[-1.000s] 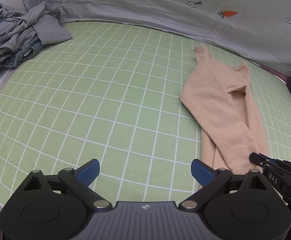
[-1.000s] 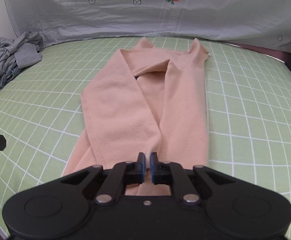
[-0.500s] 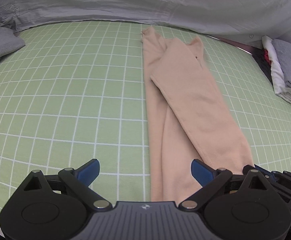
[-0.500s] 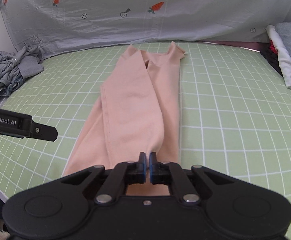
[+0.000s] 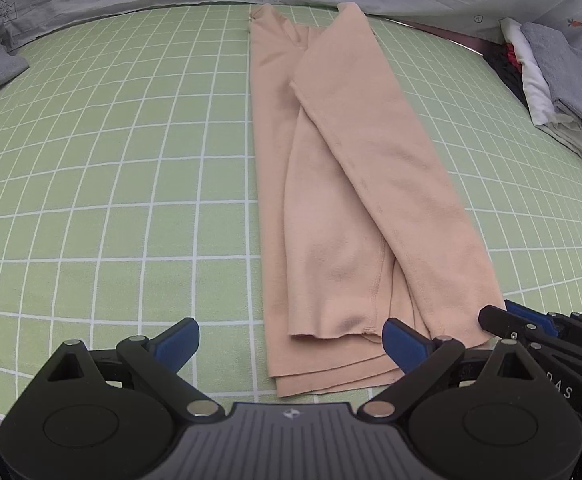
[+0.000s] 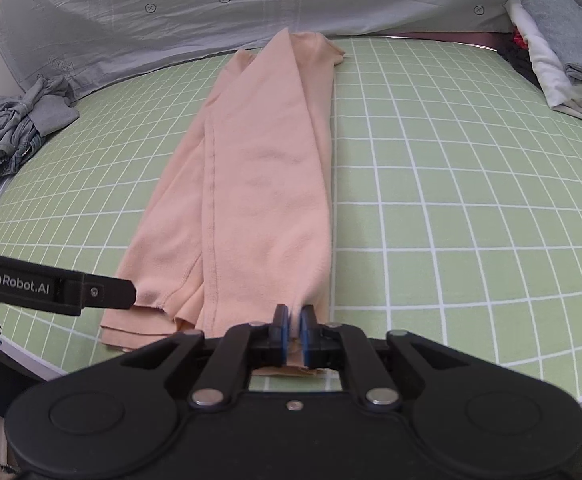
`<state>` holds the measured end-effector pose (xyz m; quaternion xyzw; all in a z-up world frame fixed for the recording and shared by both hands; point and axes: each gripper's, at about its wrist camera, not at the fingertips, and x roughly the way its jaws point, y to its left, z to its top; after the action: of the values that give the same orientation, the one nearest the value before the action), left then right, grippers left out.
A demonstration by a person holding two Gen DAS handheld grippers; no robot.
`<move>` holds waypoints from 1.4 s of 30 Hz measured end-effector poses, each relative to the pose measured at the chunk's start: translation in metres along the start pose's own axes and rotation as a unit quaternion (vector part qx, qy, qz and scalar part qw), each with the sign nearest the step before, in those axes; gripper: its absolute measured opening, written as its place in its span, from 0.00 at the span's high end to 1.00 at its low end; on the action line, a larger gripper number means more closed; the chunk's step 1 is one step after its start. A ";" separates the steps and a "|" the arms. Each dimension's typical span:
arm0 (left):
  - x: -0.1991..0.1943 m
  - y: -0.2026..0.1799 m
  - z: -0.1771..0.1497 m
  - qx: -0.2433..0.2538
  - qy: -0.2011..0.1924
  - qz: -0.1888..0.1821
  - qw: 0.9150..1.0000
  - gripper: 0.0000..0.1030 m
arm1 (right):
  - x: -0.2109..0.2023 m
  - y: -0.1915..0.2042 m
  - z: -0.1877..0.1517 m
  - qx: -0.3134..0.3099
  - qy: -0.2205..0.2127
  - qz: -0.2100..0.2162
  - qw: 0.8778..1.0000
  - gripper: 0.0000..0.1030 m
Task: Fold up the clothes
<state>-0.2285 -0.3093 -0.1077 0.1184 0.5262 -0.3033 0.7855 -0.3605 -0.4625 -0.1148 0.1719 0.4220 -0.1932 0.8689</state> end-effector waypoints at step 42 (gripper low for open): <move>-0.020 -0.010 0.011 -0.062 0.013 -0.192 0.979 0.89 | -0.013 0.003 0.014 -0.022 0.064 0.119 0.991 0.86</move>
<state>-0.2311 -0.3159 -0.0839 -0.0299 0.5667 -0.4142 0.7116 -0.3571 -0.4641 -0.0958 0.2139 0.4570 -0.0681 0.8607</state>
